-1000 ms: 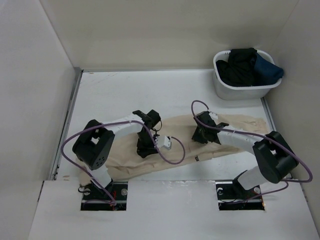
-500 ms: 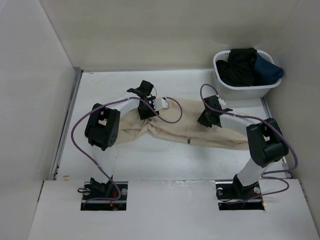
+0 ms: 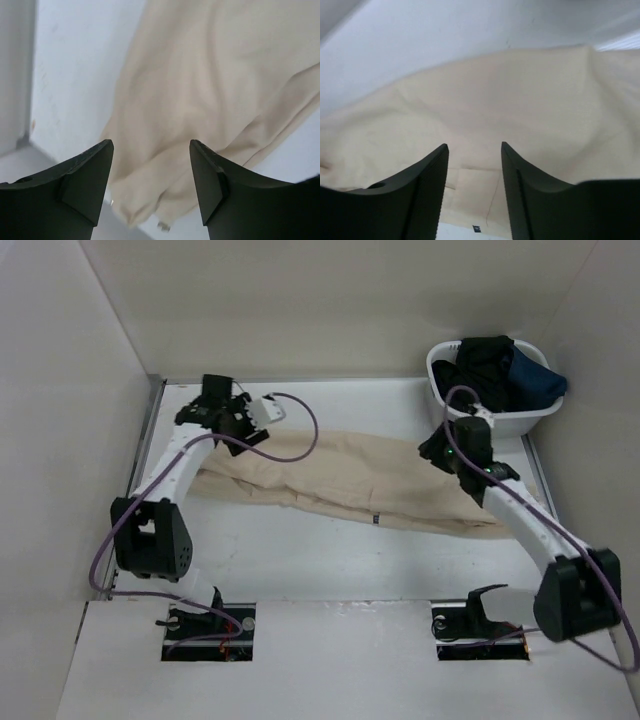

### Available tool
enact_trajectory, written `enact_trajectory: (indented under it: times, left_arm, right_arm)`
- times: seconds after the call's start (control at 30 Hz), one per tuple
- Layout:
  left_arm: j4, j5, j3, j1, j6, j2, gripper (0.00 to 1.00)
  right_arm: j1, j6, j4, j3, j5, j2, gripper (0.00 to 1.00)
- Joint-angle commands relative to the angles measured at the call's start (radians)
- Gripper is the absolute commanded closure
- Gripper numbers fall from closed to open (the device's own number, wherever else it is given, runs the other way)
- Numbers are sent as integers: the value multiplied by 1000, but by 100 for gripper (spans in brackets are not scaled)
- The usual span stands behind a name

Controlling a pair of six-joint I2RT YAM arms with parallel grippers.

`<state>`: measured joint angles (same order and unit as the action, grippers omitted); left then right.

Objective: Fold and stack the trousers
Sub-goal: Fold the trousers

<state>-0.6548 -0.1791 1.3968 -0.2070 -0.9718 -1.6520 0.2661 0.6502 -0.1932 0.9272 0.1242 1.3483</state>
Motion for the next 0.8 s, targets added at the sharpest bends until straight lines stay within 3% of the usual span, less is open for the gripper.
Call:
enact_trajectory:
  times: [0.0, 0.1, 0.2, 0.3, 0.37, 0.5, 0.77]
  left_arm:
    - [-37, -17, 14, 170, -33, 32, 38]
    - [18, -80, 80, 339, 89, -40, 39]
    - [84, -228, 175, 480, 385, -107, 40]
    - [153, -335, 225, 565, 646, -156, 41]
    - [190, -342, 241, 591, 738, -187, 41]
    - [198, -306, 287, 602, 812, -255, 40]
    - [52, -261, 349, 570, 766, -373, 40]
  right_arm:
    - [-112, 43, -26, -91, -9, -164, 47]
    - [-250, 121, -127, -171, -37, -274, 45]
    - [-356, 178, -234, -211, -25, -359, 44]
    - [-422, 230, -291, -241, 17, -435, 41]
    - [-452, 268, -321, -252, 40, -468, 36]
    - [-537, 338, -371, -289, 35, -514, 36]
    - [-722, 485, -425, -467, -67, -649, 37]
